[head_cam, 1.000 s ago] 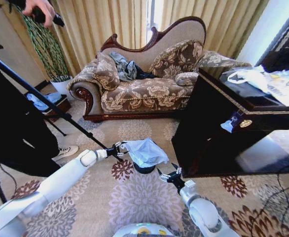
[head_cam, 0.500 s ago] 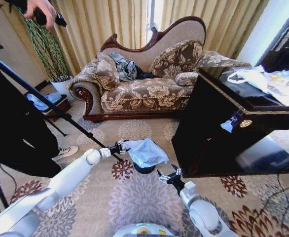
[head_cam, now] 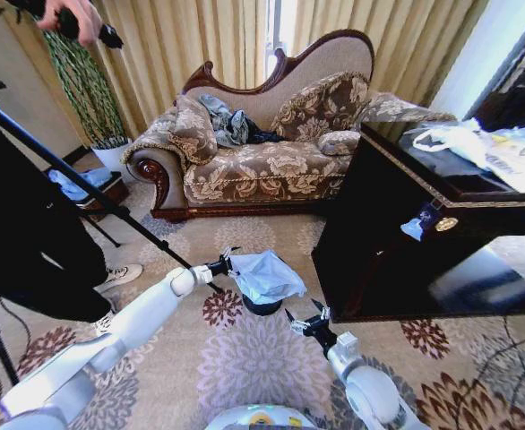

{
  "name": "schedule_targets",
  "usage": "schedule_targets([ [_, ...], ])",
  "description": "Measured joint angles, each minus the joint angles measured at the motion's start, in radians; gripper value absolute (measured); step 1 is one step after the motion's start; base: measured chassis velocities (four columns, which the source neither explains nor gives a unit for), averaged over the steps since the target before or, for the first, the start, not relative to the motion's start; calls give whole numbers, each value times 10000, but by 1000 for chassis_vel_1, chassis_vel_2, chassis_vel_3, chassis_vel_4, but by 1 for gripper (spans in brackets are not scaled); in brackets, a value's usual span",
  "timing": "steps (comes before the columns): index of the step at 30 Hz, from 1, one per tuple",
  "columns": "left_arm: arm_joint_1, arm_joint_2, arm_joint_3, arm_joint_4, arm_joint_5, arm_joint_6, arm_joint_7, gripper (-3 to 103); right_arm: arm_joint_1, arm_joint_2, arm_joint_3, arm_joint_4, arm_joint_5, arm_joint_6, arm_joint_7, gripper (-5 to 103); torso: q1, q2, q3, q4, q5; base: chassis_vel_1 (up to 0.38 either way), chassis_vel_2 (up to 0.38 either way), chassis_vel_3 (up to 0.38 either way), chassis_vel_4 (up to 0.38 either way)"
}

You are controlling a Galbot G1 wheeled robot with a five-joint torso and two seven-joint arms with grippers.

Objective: Place a garbage bag over the trash bin.

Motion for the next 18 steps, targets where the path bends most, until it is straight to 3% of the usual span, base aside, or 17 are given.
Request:
schedule_targets([
  [4, -111, -379, -77, 208, -1599, 488, -168, 74, -130, 94, -188, -427, -290, 1240, -1145, 100, 0, 0, 0, -3, -1, 0, 0, 0, 0],
  [5, -111, -379, -77, 208, -1599, 488, -168, 74, -130, 94, -188, -427, -290, 1240, -1145, 100, 0, 0, 0, -3, -1, 0, 0, 0, 0],
  [7, -118, -421, -87, 227, -2204, 754, -161, 62, -24, 176, -477, -893, -845, 1972, -1591, 102, 0, 0, 0, -1, -2, 0, 0, 0, 0],
  [8, -118, -427, -105, 230, -2503, 881, -155, 62, 132, 258, -695, -1183, -1194, 2225, -1717, 100, 0, 0, 0, -1, -4, 0, 0, 0, 0],
  [10, -114, -426, -115, 231, -2651, 934, -151, 57, 198, 292, -783, -1295, -1306, 2293, -1751, 96, 0, 0, 0, -1, -2, 0, 0, 0, 0],
  [12, -70, -395, -109, 228, -3450, 1268, -82, 46, 656, 572, -1246, -2080, -1838, 2624, -1788, 100, 0, 0, 0, -1, -3, 0, 0, 0, 0],
  [15, -64, -390, -97, 229, -3704, 1360, -78, 41, 814, 678, -1362, -2343, -1977, 2701, -1775, 100, 0, 0, 0, 0, -3, 0, 0, 0, 0],
  [18, -73, -462, -107, 373, -4674, 1682, -43, 19, 1952, 1409, -1893, -3703, -2841, 2977, -1329, 100, 0, 0, 0, -1, -1, 0, 0, 0, 0],
])
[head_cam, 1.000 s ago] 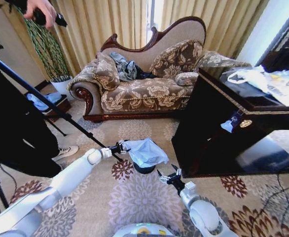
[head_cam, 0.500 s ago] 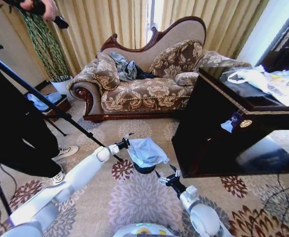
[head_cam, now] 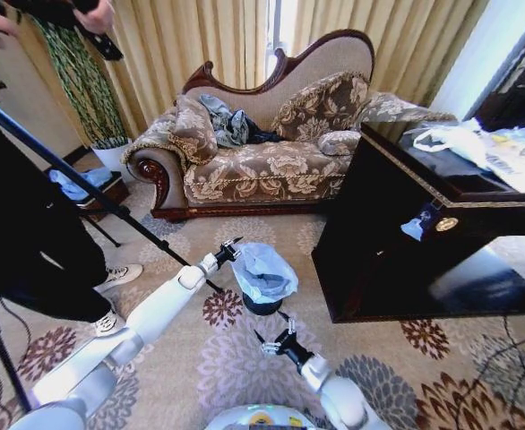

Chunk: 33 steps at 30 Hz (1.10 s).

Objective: Place a garbage bag over the trash bin.

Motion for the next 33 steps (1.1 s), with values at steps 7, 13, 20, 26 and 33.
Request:
schedule_targets([
  [7, -8, -36, -64, 94, -269, 79, 8, 0, 1000, 366, -465, -748, -467, -44, 361, 100, 0, 0, 1, 1, 0, 0, 0, 0, 0],
  [13, 21, -98, -135, 65, -343, 158, -12, 0, 1529, 566, -687, -1178, -739, -56, 519, 100, 0, 0, 0, 1, -2, 0, 0, 0, 0],
  [20, 14, -188, -140, 35, -483, 253, -21, 0, 1822, 889, -753, -1713, -1035, 19, 594, 100, 0, 0, 0, 0, -1, 0, 0, 0, 0],
  [26, 6, -212, -104, -63, -837, 444, -32, 0, 2142, 1229, -747, -2416, -1341, 110, 691, 100, 0, 0, 0, 0, -1, 0, 0, 0, 0],
  [33, -10, -136, -96, -230, -1365, 715, -34, 0, 2397, 1540, -751, -3009, -1654, 65, 795, 100, 0, 0, 0, 1, -1, 0, 0, 0, 0],
])
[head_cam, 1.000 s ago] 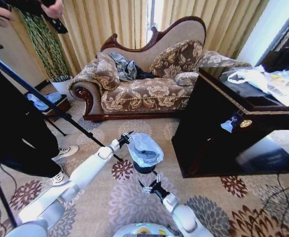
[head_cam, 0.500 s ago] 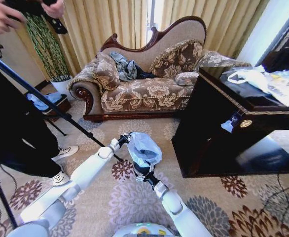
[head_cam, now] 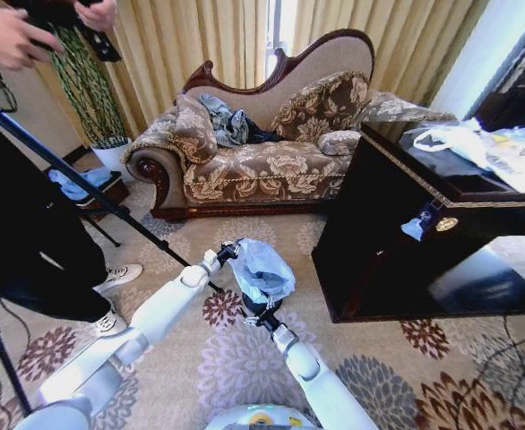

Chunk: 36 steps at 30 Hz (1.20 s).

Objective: Place a garbage bag over the trash bin.

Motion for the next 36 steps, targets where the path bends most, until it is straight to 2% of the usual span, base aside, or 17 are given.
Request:
schedule_targets([
  [5, -147, -9, 87, -66, -751, 381, -65, 0, -169, 28, -177, -88, -151, -38, 4, 100, 0, 0, -1, -1, 1, 0, 0, 0, 0],
  [14, -181, -75, 94, -72, -1543, 877, -273, 0, -294, 195, -207, -262, -313, -9, 50, 100, 0, 0, -1, -2, 3, 0, 0, 0, 0],
  [19, -57, 22, 50, -191, -1618, 927, -277, 0, -358, -58, -171, 215, -198, -80, 157, 100, 0, 0, -1, -1, 3, 0, 0, 0, 0],
  [25, 101, 41, -65, -275, -1582, 933, -272, 0, -513, -516, -424, 1366, 192, -494, 315, 100, -3, 1, -1, -2, 0, 0, 0, 0, 0],
  [36, 154, -51, -147, -422, -1564, 979, -299, 0, 194, 96, -455, -158, 207, -361, 442, 100, -2, 0, 0, -1, 1, 0, 0, 0, 0],
])
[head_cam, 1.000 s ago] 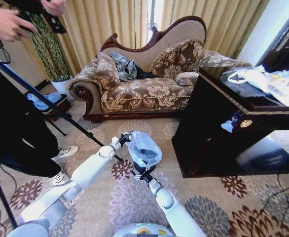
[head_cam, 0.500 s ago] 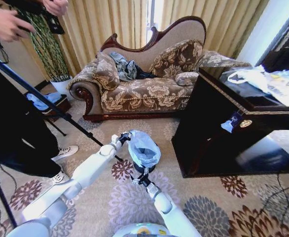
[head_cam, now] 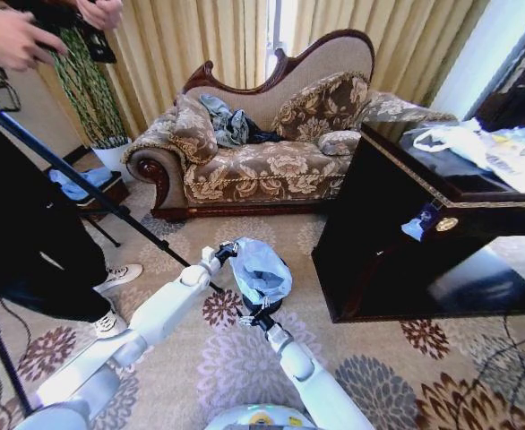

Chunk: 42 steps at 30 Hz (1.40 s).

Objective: Place a garbage bag over the trash bin.

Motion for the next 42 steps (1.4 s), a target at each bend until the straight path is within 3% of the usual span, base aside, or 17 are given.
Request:
schedule_targets([
  [11, 84, -35, -143, -214, -575, 329, -78, 0, -80, 367, 227, -651, -127, 36, -174, 100, 0, 0, 0, -1, -3, 0, 0, 0, 0],
  [18, 264, -73, -337, -186, -1477, 711, -238, 0, -51, 970, 891, -1445, -538, 382, -199, 100, 1, 0, 0, 0, 1, 0, 0, 0, 0],
  [31, 532, 214, -640, -245, -1659, 759, -215, 0, -1084, -238, 508, 1313, 112, -129, 124, 100, 2, 0, 0, -1, -1, 0, 0, 0, 0],
  [42, 487, 144, -606, -294, -1813, 809, -232, 0, -444, 401, 566, -344, 387, -91, 263, 100, 2, 0, 1, 0, 0, 0, 0, 0, 0],
])
